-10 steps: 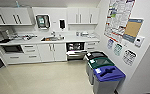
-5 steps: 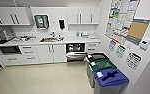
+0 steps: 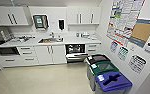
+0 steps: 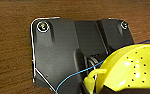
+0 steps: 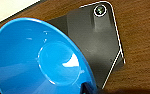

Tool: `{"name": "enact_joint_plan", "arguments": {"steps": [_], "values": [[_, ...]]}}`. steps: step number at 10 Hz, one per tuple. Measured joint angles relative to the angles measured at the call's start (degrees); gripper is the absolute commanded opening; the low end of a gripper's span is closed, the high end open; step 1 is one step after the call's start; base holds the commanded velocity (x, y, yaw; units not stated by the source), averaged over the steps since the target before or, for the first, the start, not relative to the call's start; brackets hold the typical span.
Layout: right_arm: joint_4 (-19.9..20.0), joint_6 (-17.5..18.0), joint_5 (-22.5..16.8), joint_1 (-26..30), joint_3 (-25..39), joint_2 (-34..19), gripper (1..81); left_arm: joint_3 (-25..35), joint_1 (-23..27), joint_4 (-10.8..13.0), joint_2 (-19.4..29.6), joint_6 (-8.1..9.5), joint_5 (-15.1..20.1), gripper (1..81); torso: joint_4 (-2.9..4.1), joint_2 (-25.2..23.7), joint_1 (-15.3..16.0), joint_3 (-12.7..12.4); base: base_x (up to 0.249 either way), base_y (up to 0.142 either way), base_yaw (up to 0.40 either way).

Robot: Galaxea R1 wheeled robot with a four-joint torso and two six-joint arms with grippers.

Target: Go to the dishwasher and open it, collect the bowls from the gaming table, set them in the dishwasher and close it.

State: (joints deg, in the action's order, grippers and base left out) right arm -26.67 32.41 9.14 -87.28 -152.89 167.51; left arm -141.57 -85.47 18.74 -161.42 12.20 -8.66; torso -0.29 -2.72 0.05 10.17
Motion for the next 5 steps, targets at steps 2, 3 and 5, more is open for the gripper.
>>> {"name": "enact_joint_plan", "arguments": {"steps": [2,3,5], "values": [[0.00,0.00,-0.13,-0.01,-0.22,-0.20,1.0,0.02,-0.06,-0.02,-0.30,0.00,0.00,1.0,0.00,0.00,0.00,0.00,0.106,0.080,0.000],[-0.02,0.00,-0.11,-0.01,-0.22,-0.09,1.0,0.02,-0.06,-0.02,-0.22,0.00,0.00,1.0,0.00,0.00,0.00,0.00,0.102,0.081,0.000],[0.00,0.00,-0.13,-0.01,-0.20,0.00,1.0,-0.02,-0.15,-0.05,0.00,-0.02,0.04,1.0,0.00,0.00,0.00,0.00,0.102,0.081,0.000]]}}
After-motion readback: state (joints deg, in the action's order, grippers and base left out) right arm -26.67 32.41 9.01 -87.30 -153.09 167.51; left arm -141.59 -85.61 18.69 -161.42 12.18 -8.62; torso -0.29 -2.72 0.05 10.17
